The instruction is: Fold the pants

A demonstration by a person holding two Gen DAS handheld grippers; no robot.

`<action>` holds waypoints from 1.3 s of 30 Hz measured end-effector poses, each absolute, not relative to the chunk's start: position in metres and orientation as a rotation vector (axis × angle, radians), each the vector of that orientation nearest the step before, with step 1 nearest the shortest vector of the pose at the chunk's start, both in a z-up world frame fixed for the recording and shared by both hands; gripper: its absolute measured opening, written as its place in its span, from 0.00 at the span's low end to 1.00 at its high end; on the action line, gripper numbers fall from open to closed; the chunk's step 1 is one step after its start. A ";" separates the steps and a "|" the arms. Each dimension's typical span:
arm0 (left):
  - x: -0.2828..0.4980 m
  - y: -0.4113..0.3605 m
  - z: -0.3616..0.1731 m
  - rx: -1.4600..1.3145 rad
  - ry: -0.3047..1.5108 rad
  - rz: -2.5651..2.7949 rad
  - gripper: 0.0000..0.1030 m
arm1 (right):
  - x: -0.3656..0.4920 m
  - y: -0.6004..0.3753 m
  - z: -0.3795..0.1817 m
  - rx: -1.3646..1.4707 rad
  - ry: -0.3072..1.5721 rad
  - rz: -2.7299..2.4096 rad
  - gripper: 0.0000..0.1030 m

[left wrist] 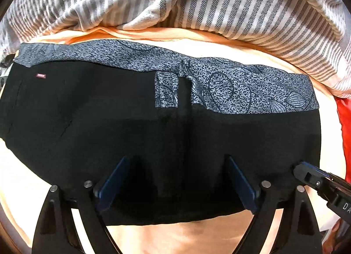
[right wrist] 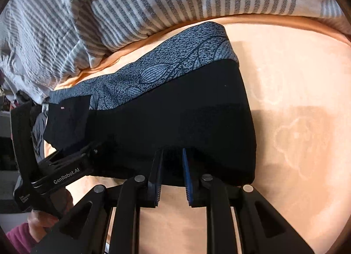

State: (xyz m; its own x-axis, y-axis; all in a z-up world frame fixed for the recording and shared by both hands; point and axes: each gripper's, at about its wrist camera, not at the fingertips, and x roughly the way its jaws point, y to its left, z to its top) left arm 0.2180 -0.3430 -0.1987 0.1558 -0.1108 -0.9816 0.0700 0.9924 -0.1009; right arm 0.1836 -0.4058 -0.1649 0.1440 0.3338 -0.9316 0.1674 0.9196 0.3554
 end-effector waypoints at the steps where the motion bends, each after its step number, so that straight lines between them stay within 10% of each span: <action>1: 0.217 -0.343 -0.197 -0.034 1.406 -0.121 0.89 | 0.184 -0.406 -0.165 0.421 1.436 0.131 0.21; 5: 0.207 -0.333 -0.179 -0.055 1.403 -0.095 0.89 | 0.185 -0.405 -0.164 0.407 1.445 0.152 0.24; 12: 0.188 -0.298 -0.154 -0.078 1.374 -0.120 0.89 | 0.190 -0.378 -0.155 0.305 1.455 0.171 0.59; 39: 0.206 -0.023 -0.170 -0.571 1.264 0.170 0.89 | 0.204 -0.253 -0.170 0.063 1.563 0.154 0.69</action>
State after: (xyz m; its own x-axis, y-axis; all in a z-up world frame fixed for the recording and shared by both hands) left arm 0.2062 -0.0233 -0.1701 0.3110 -0.1859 -0.9320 -0.4261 0.8493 -0.3116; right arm 0.2041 -0.2529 -0.1704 0.0006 0.1379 -0.9904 -0.0584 0.9888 0.1377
